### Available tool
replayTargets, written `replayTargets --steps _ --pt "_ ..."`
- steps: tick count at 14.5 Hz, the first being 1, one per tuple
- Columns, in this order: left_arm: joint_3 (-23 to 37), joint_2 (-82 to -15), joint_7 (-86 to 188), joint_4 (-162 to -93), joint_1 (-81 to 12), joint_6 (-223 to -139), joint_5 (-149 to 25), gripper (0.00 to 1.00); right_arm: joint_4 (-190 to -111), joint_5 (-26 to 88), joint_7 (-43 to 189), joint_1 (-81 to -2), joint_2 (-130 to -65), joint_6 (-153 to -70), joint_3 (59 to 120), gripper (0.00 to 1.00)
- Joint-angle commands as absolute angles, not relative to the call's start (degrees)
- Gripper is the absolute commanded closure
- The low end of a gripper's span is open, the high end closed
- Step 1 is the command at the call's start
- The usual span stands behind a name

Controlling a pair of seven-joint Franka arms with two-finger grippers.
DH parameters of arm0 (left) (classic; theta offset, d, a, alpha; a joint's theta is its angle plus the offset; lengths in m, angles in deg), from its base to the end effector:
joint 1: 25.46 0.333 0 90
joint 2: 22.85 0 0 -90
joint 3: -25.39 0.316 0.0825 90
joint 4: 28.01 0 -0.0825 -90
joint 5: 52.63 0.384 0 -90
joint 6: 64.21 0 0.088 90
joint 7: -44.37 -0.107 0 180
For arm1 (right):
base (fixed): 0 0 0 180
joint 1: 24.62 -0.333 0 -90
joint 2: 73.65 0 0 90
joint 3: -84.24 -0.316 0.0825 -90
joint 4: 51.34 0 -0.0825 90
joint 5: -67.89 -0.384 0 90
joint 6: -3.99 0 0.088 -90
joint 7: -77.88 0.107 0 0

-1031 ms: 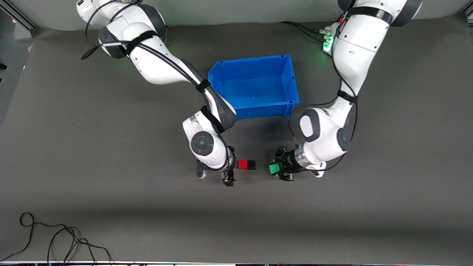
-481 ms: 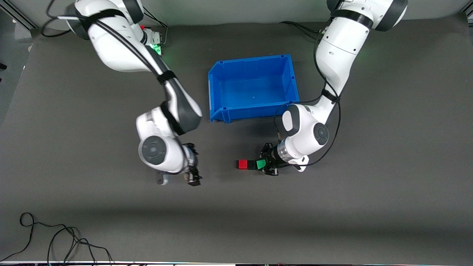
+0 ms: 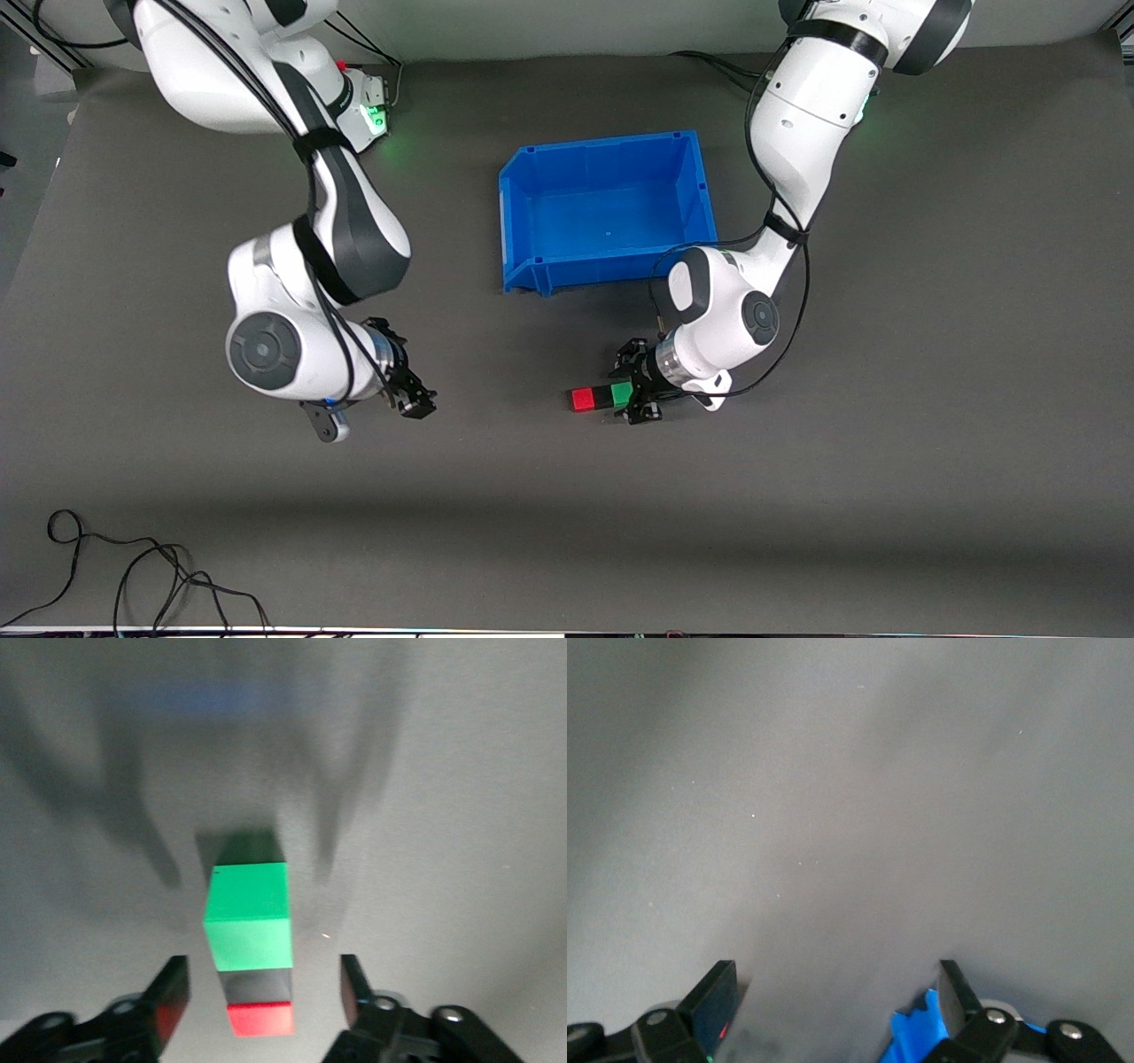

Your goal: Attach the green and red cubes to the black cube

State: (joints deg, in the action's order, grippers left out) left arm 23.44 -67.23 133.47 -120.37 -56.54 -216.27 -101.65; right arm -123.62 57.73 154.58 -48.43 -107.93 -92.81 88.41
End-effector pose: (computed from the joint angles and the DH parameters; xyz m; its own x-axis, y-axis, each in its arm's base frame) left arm 0.6079 -0.3662 0.1913 -0.1028 0.8403 -0.5323 0.9873 0.1515 0.0485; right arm 0.6557 0.2643 0.3985 0.5044 -0.8477 -0.1641 -0.8398 -0.5258 0.1349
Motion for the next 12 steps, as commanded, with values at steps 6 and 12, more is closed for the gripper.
replayTargets --steps 6,12 --pt "24.86 -60.13 126.66 -120.12 -43.85 -196.34 -85.87 0.0 -131.65 59.98 145.67 -48.35 -96.35 -92.16 88.81 0.0" --pt "24.95 -51.08 102.76 -120.12 -31.01 -172.7 -71.3 0.0 -143.71 63.4 129.76 -46.69 -82.27 -92.86 92.32 0.0"
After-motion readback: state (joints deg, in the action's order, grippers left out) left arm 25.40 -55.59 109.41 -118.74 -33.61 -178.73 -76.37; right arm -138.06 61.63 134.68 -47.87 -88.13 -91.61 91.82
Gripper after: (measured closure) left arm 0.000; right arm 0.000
